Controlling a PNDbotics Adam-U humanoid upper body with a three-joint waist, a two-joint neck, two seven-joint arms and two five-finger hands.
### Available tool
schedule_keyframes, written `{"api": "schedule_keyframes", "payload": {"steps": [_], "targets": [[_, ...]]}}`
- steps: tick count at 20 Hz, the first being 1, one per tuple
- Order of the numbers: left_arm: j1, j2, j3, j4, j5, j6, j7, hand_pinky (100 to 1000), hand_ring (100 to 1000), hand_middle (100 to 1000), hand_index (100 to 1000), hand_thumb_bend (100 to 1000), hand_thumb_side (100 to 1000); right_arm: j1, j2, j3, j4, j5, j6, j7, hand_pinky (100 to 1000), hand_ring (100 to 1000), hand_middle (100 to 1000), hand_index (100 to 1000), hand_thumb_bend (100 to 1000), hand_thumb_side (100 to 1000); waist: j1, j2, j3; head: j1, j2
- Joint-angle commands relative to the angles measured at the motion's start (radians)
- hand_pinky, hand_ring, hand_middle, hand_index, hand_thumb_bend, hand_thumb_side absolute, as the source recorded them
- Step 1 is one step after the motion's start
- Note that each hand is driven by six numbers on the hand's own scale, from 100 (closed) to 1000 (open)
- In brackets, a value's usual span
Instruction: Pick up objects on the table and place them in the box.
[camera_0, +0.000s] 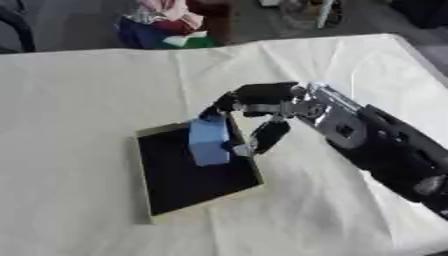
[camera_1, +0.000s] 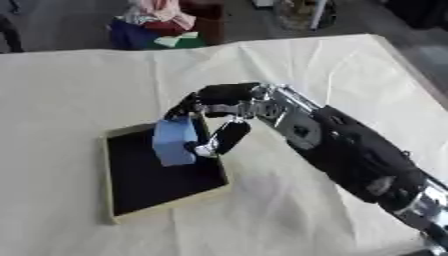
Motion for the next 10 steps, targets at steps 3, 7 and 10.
{"api": "schedule_keyframes", "payload": {"steps": [3, 7, 10], "targets": [[-0.007, 0.002, 0.005, -0.016, 0.000, 0.000, 0.001, 759, 597, 605, 766, 363, 732, -0.011, -0.016, -0.012, 0.000, 0.014, 0.007, -0.065, 840, 943, 948, 1000, 206, 681, 0.004, -0.018, -0.004, 0.007, 0.001], [-0.006, 0.003, 0.007, -0.017, -0.001, 0.000, 0.002, 759, 597, 605, 766, 363, 732, 0.001, -0.029, -0.035, -0.015, -0.012, 0.024, -0.107, 844, 965, 966, 1000, 188, 683, 0.005, -0.021, -0.011, 0.013, 0.002], [-0.004, 0.004, 0.011, -0.017, -0.002, 0.001, 0.006, 759, 597, 605, 766, 364, 732, 0.018, -0.052, -0.074, -0.052, -0.067, 0.054, -0.160, 826, 958, 945, 1000, 157, 662, 0.006, -0.025, -0.022, 0.021, 0.004]]}}
